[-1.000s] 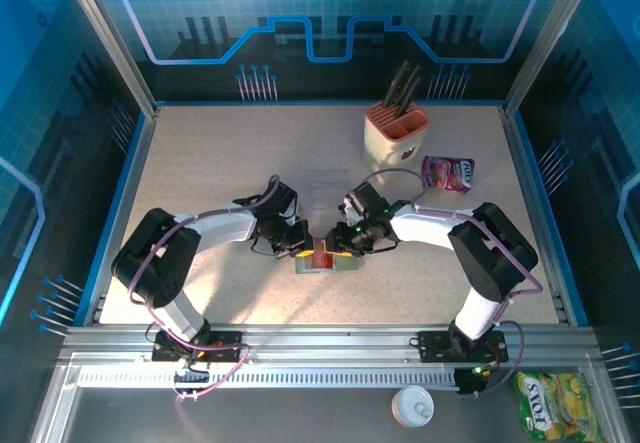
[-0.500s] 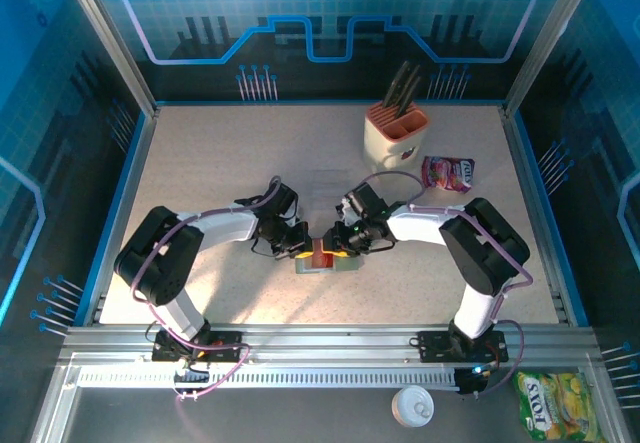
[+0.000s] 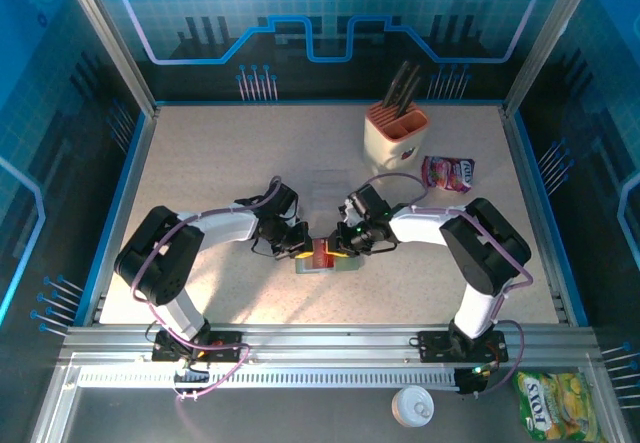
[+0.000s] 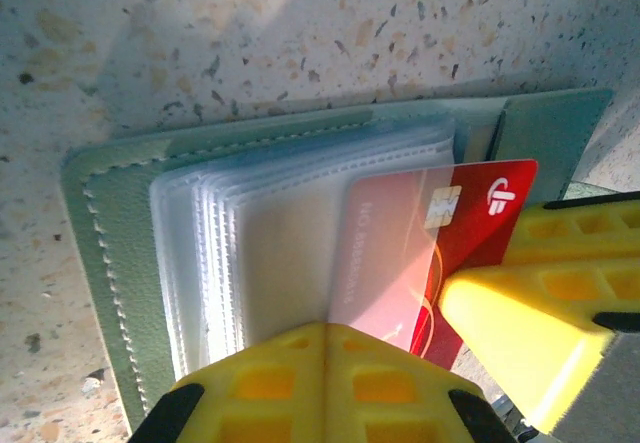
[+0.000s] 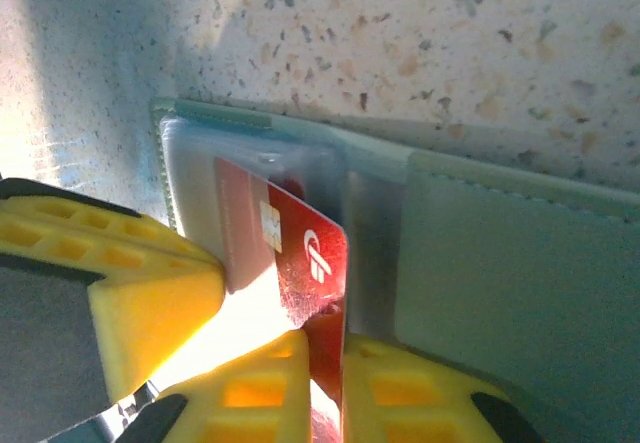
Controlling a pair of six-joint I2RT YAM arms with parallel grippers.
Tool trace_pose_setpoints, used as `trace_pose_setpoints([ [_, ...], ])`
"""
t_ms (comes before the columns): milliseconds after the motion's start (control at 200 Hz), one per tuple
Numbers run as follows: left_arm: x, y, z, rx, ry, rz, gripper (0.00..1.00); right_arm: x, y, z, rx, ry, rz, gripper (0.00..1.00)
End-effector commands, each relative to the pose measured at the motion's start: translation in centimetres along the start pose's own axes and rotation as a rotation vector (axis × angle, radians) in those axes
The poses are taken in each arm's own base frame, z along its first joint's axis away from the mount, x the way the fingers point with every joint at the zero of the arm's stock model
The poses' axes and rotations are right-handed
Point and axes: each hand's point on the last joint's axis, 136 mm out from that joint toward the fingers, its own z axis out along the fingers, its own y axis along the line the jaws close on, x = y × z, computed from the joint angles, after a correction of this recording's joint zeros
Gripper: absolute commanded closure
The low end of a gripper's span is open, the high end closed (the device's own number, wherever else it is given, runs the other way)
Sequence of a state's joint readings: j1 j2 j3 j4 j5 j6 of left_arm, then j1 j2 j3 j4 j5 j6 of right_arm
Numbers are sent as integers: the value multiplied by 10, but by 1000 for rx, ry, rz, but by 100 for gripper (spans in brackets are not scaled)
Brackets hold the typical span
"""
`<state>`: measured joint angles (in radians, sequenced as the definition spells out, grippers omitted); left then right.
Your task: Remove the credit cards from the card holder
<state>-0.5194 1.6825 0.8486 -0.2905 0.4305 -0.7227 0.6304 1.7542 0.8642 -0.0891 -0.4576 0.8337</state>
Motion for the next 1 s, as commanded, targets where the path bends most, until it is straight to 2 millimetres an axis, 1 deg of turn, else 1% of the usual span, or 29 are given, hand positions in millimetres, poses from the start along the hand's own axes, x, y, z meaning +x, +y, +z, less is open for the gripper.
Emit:
trace_pose_setpoints([
  [0, 11, 21, 7, -83, 41, -18, 100, 0, -12, -9, 31, -10, 18, 89],
  [100, 11, 21, 6, -82, 39, -16, 100, -1, -10, -13, 25, -22, 10, 90],
  [305, 11, 18, 4, -76, 33, -13, 100, -1, -18, -21, 45, -32, 17, 92],
  [415, 9, 14, 1, -70, 28, -8, 99, -1, -18, -27, 47, -39, 11, 92],
  [470, 8, 9, -2, -56, 23, -7, 99, -2, -15, -31, 37, -43, -2, 92],
  [600, 1, -13, -16, 0, -15, 13, 99, -6, -8, -38, 41, -46, -49, 93],
  [705, -5, -26, -26, 26, -43, 33, 97, -6, -10, -43, 64, -42, -72, 94],
  [720, -6, -28, -28, 27, -47, 36, 97, -13, -1, -47, 52, -60, -90, 94],
  [785, -9, -34, -34, 39, -73, 49, 96, -16, 5, -52, 48, -61, -133, 95],
  [925, -18, -43, -50, 59, -129, 73, 95, -21, 16, -64, 65, -66, -291, 96],
  [995, -21, -44, -57, 67, -146, 75, 94, -24, 16, -69, 100, -64, -397, 97],
])
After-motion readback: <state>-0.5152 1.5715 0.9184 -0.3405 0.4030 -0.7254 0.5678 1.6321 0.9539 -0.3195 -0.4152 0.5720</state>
